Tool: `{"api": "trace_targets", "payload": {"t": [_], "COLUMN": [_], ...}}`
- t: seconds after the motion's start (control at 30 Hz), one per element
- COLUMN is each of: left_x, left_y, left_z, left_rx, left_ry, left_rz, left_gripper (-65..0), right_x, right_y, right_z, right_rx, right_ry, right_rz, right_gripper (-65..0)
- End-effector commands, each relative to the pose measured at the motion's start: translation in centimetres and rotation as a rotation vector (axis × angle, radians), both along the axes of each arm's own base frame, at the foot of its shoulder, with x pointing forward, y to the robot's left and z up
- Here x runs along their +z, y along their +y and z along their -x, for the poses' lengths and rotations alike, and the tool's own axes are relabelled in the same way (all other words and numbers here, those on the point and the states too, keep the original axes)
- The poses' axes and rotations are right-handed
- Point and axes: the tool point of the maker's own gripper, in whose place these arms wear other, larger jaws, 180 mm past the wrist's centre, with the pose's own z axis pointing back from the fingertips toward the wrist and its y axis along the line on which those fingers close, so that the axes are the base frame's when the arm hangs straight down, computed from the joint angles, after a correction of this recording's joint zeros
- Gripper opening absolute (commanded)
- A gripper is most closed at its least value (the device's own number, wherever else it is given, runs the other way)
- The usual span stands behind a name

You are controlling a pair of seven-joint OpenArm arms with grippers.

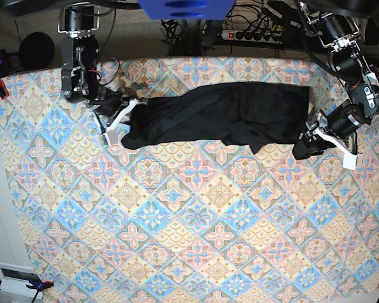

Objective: Layout the t-shirt on the table in an organized manner, then fold the t-shirt properly
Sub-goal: 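Fold the strip end with the right gripper toward the left gripper, then lay the held end with the right gripper onto the folded bundle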

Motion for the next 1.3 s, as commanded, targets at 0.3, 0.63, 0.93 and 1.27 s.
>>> {"api": "trace_targets", "payload": {"t": [0.3,0.63,0.93,1.27], "left_x": [-1.7,-7.8,-9.5,-10.5], "left_y": [1.2,0.5,-2.8,-5.1], "left_z": [1.6,3.3,2.7,3.0], "left_rx": [0.022,0.078,0.046,0.0], "left_ry": [0.059,0.229,0.266,0.297], "left_rz": [-0.082,0.034,0.076,0.062], "left_gripper": [-30.7,-30.7,-30.7,-30.8], "right_x": [4.6,9.4,12.7,12.9], "right_y": [-7.2,-5.1,4.8,12.1], "right_z": [-4.9,-5.5,-4.1,-2.5], "right_rx": [-0.138,-0.009,0.192,0.275], "right_ry": [-0.154,-0.293,-0.402,-0.384], "right_rz": [0.067,0.136,0.023,-0.131], "right_gripper": [-63.3,-63.2,-63.2,-63.2]}}
